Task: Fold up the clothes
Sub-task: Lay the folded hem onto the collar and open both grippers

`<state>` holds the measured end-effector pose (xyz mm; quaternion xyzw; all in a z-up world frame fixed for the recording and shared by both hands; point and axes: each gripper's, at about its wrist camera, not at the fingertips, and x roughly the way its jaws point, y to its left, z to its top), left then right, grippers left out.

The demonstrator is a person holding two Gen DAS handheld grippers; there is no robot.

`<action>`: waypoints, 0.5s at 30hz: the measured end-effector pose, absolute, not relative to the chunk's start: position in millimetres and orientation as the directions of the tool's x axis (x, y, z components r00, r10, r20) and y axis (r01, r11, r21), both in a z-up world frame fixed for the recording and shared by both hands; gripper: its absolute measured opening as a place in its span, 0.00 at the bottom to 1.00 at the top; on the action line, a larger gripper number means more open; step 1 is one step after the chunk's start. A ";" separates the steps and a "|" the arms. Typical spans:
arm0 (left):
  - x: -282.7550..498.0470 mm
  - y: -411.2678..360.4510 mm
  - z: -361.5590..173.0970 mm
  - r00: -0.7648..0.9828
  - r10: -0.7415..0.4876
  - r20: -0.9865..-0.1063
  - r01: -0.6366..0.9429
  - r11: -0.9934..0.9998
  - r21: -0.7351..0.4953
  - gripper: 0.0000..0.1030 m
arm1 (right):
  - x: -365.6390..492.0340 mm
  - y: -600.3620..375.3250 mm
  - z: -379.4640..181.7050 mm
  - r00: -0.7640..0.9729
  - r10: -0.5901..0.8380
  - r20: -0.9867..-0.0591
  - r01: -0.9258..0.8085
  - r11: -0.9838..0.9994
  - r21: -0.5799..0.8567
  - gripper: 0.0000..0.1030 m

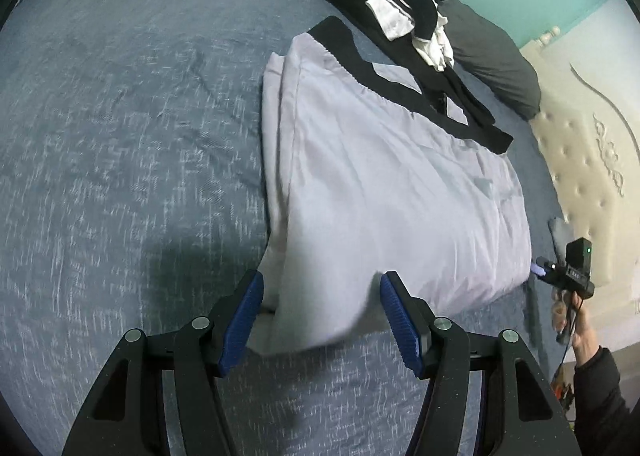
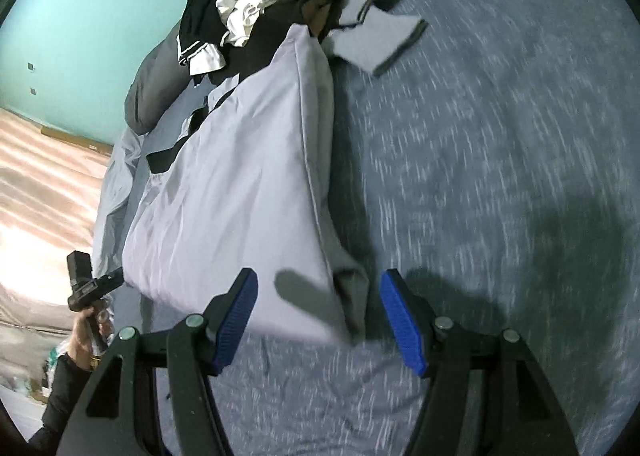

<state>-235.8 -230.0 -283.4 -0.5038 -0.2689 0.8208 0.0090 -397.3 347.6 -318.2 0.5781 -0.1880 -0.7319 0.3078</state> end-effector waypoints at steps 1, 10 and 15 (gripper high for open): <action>-232.7 -229.7 -283.5 -0.494 0.285 -0.821 0.257 -0.855 -0.451 0.63 | -394.5 346.8 -318.4 -0.138 -0.667 -0.732 0.237 -0.740 0.629 0.63; -210.8 -231.8 -293.6 -0.499 0.295 -0.815 0.266 -0.843 -0.468 0.63 | -381.2 334.4 -328.3 -0.112 -0.668 -0.736 0.244 -0.736 0.631 0.63; -207.8 -236.9 -300.9 -0.511 0.305 -0.803 0.283 -0.823 -0.492 0.63 | -385.6 329.0 -336.4 -0.115 -0.677 -0.727 0.214 -0.731 0.648 0.63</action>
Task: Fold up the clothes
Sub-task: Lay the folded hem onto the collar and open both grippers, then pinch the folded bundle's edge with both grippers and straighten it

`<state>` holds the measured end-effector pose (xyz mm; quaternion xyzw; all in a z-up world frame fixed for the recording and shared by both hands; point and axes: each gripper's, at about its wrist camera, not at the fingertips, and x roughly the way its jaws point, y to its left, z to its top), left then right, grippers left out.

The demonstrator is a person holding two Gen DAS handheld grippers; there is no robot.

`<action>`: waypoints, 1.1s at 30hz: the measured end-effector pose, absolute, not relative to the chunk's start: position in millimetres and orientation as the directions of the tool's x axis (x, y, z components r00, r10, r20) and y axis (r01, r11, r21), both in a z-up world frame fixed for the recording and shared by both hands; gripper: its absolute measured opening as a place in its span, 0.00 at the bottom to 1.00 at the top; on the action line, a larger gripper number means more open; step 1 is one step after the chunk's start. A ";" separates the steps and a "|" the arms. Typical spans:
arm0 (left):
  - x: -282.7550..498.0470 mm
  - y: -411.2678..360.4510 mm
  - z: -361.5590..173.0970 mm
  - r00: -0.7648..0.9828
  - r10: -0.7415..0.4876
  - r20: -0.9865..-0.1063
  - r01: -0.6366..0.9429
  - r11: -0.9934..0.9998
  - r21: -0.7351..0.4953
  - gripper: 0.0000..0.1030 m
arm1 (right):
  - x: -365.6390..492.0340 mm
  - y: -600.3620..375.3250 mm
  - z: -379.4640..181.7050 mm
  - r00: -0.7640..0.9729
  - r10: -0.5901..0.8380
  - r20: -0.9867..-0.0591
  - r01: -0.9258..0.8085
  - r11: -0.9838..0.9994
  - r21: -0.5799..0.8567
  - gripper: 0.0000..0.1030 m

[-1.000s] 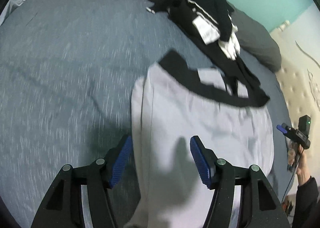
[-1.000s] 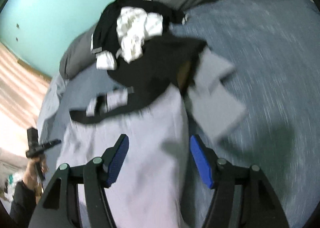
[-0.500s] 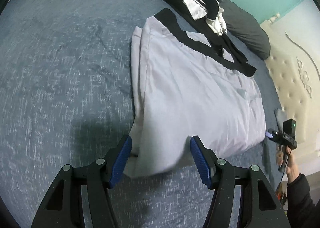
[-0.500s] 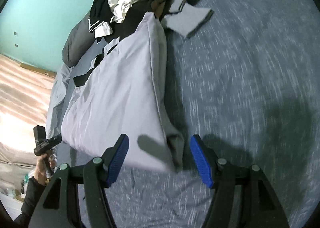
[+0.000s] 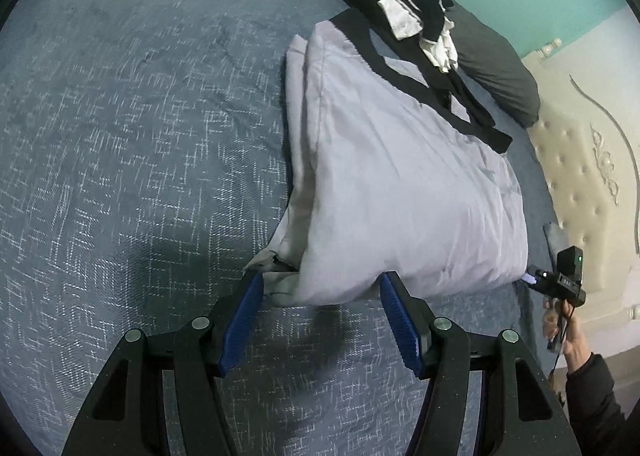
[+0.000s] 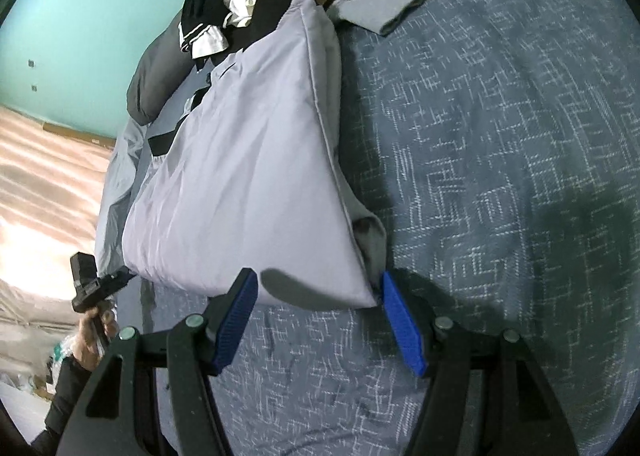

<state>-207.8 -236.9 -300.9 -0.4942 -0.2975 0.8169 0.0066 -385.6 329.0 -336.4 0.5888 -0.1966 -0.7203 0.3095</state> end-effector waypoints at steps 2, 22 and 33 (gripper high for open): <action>-208.7 -237.4 -303.5 -0.516 0.309 -0.799 0.282 -0.819 -0.499 0.63 | -386.4 326.8 -339.4 -0.116 -0.677 -0.727 0.210 -0.732 0.649 0.63; -206.3 -217.1 -264.1 -0.543 0.306 -0.782 0.187 -0.864 -0.468 0.09 | -371.2 317.8 -296.4 -0.157 -0.668 -0.728 0.326 -0.730 0.600 0.08; -162.3 -193.5 -223.1 -0.531 0.314 -0.787 0.171 -0.870 -0.463 0.09 | -324.8 329.1 -255.0 -0.122 -0.683 -0.720 0.371 -0.704 0.605 0.08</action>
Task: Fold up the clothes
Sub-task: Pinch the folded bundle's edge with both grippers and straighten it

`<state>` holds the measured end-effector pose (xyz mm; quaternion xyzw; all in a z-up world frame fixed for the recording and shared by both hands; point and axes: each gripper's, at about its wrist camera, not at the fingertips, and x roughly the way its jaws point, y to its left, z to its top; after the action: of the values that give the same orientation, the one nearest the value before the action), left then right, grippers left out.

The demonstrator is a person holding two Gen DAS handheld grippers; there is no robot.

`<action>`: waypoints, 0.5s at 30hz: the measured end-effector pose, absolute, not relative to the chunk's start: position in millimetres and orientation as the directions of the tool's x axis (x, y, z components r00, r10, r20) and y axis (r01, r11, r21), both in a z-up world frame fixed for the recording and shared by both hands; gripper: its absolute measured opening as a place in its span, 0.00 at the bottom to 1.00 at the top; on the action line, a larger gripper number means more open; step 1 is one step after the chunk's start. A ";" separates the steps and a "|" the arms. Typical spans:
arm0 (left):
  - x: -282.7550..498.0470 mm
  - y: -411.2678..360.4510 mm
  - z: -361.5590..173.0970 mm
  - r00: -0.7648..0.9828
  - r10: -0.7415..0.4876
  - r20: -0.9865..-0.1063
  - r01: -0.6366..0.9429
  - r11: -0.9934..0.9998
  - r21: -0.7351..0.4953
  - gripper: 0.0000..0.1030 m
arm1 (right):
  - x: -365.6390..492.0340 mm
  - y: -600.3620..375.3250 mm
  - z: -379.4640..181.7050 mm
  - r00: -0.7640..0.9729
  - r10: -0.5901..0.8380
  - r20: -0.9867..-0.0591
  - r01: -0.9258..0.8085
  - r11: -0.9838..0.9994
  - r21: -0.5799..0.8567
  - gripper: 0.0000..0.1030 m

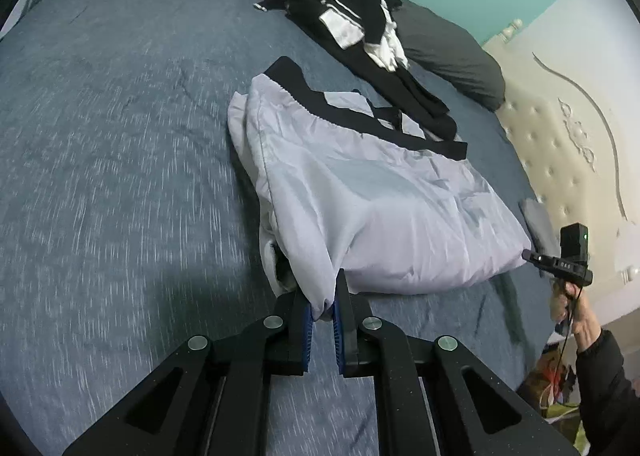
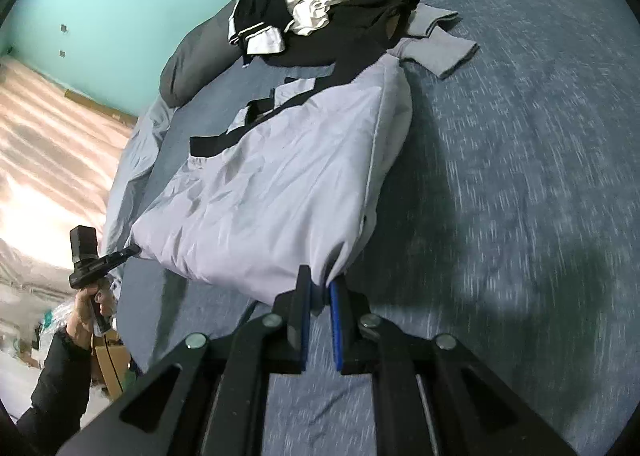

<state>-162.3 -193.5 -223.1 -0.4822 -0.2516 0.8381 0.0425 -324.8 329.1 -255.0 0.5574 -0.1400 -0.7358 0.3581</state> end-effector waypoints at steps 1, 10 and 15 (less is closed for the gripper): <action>-155.6 -189.1 -221.1 -0.525 0.315 -0.790 0.169 -0.872 -0.460 0.09 | -315.7 332.8 -252.3 -0.114 -0.681 -0.724 0.375 -0.704 0.603 0.08; -85.6 -145.2 -208.6 -0.490 0.337 -0.804 0.146 -0.877 -0.457 0.09 | -245.9 364.9 -245.2 -0.079 -0.669 -0.739 0.372 -0.707 0.601 0.06; -55.3 -128.9 -222.3 -0.451 0.350 -0.821 0.154 -0.875 -0.458 0.09 | -215.7 381.3 -258.2 -0.060 -0.655 -0.753 0.349 -0.721 0.599 0.06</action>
<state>-55.3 -128.9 -222.3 -0.5203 -0.2423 0.8167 0.0602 -215.7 381.3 -258.2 0.5892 -0.1298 -0.7164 0.3505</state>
